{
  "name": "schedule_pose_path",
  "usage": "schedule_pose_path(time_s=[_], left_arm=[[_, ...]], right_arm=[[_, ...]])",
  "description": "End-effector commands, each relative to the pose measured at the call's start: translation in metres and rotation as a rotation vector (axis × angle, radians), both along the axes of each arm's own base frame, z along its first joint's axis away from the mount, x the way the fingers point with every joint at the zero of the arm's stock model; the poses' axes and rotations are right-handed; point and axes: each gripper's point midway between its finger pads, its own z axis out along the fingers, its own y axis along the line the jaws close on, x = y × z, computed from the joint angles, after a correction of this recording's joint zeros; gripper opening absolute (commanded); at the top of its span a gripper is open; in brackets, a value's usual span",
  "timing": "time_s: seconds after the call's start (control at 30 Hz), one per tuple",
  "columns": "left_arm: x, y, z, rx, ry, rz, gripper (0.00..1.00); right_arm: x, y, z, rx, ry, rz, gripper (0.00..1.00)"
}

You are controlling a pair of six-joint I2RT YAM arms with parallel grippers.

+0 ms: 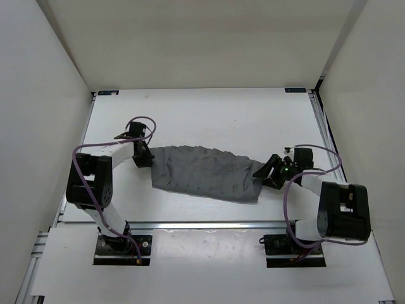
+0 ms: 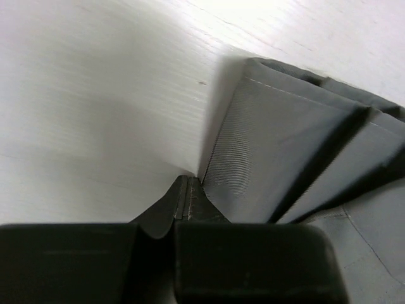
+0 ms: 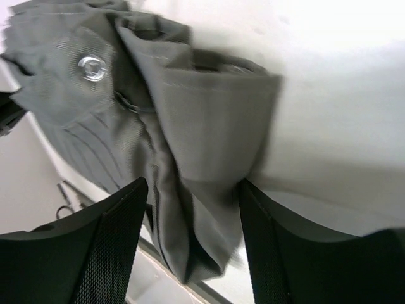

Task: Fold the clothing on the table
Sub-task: Fold the skirt

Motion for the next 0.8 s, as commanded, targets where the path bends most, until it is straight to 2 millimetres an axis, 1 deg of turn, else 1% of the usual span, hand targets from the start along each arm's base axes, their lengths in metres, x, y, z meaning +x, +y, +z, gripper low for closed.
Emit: schedule_pose_path(time_s=[0.0,0.03,0.07,0.13,0.2,0.3,0.33,0.37,0.4,0.47,0.5,0.53,0.57,0.6,0.63,0.67,0.7,0.73,0.77], left_arm=[[-0.010,-0.014,-0.009,-0.022,0.025,-0.023,0.00],[-0.012,-0.018,-0.009,-0.027,0.027,-0.036,0.00],[-0.012,-0.017,-0.010,-0.015,0.029,-0.041,0.00],[-0.013,-0.019,-0.010,-0.016,0.032,-0.040,0.00],[-0.012,-0.019,-0.010,-0.020,0.029,-0.040,0.00],[-0.012,-0.023,-0.010,-0.022,0.025,-0.049,0.00],[-0.016,-0.024,-0.013,-0.020,0.040,-0.055,0.00],[-0.016,-0.025,-0.014,-0.023,0.041,-0.058,0.00],[-0.017,-0.028,-0.015,-0.023,0.041,-0.066,0.00],[-0.024,-0.033,-0.019,-0.027,0.058,-0.084,0.00],[-0.028,-0.038,-0.019,-0.034,0.063,-0.099,0.00],[-0.033,-0.045,-0.019,-0.040,0.067,-0.123,0.00],[-0.038,-0.047,-0.020,-0.042,0.074,-0.133,0.00],[-0.042,-0.059,-0.018,-0.044,0.065,-0.168,0.00],[-0.049,-0.069,-0.018,-0.046,0.065,-0.202,0.00],[-0.058,-0.084,-0.018,-0.071,0.072,-0.242,0.00],[-0.064,-0.088,-0.020,-0.071,0.077,-0.248,0.00],[-0.070,-0.102,-0.019,-0.094,0.077,-0.284,0.00],[-0.077,-0.113,-0.022,-0.117,0.088,-0.305,0.00]], right_arm=[[0.009,0.017,0.002,0.094,-0.064,0.044,0.65],[0.009,0.022,0.002,0.122,-0.068,0.056,0.65],[0.008,0.026,0.001,0.134,-0.056,0.067,0.65],[0.012,0.037,0.007,0.173,-0.078,0.112,0.65],[0.010,0.052,0.009,0.192,-0.084,0.177,0.65],[0.008,0.073,0.013,0.239,-0.076,0.252,0.57],[0.010,0.077,0.012,0.261,-0.063,0.256,0.47],[0.007,0.083,0.010,0.281,-0.041,0.274,0.31],[0.010,0.083,0.008,0.287,-0.020,0.259,0.13],[0.010,0.077,0.006,0.293,0.025,0.229,0.00],[0.009,0.069,0.005,0.279,0.036,0.209,0.00],[0.015,0.059,0.008,0.267,0.023,0.179,0.00],[0.008,0.053,0.005,0.247,0.059,0.167,0.00],[0.004,0.043,0.003,0.210,0.081,0.148,0.00],[0.013,0.028,0.013,0.199,0.043,0.109,0.00],[0.009,0.015,0.008,0.158,0.072,0.078,0.00],[0.005,0.007,0.009,0.120,0.080,0.071,0.00],[0.011,-0.003,0.017,0.096,0.052,0.063,0.01],[0.008,-0.010,0.019,0.069,0.071,0.055,0.00]])
